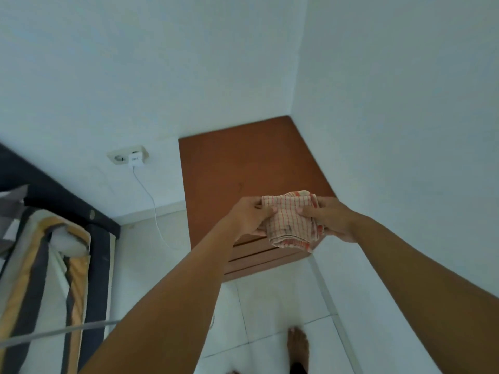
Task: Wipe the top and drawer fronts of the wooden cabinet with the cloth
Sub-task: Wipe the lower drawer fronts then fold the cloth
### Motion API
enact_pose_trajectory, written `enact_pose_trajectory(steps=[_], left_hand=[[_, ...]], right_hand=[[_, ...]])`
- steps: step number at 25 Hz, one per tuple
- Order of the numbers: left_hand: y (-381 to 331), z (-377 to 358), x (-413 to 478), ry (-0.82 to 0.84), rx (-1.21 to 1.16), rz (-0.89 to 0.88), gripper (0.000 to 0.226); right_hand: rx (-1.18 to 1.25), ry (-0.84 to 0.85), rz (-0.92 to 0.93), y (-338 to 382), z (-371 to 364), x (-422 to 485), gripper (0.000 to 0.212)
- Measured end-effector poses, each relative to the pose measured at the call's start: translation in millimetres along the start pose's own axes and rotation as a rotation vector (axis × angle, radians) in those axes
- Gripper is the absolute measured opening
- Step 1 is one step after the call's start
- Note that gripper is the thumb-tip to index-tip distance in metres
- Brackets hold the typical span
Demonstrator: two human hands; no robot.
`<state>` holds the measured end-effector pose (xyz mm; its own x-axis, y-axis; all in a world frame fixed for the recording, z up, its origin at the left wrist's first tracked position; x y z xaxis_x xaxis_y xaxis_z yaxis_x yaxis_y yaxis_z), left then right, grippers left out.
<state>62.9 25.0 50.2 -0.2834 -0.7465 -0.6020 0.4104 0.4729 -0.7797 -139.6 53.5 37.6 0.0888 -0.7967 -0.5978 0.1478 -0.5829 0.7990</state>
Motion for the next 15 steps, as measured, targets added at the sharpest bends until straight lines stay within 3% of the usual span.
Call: enact_pose_trajectory(steps=[7,15], left_hand=[[-14.6,-39.7,127.0,-0.091,-0.063,0.160,0.042],[21.8,-75.4,237.9,-0.153,0.003,0.242,0.034]], right_hand=[[-0.180,-0.275,-0.098,-2.8,80.0,91.1,0.034],[-0.519,-0.402,-0.127,-21.4,107.1,159.4,0.055]])
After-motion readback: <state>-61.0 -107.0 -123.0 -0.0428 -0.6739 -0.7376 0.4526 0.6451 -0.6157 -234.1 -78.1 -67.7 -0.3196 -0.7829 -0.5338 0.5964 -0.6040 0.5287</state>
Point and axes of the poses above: each hand's wrist, its own x-axis towards the middle knuckle, its own z-axis out of the back of the hand, y = z × x, the point moved 6 cm from there along x, towards the middle knuckle, and after that the axes turned 3 degrees about x, right-handed, at the moved point
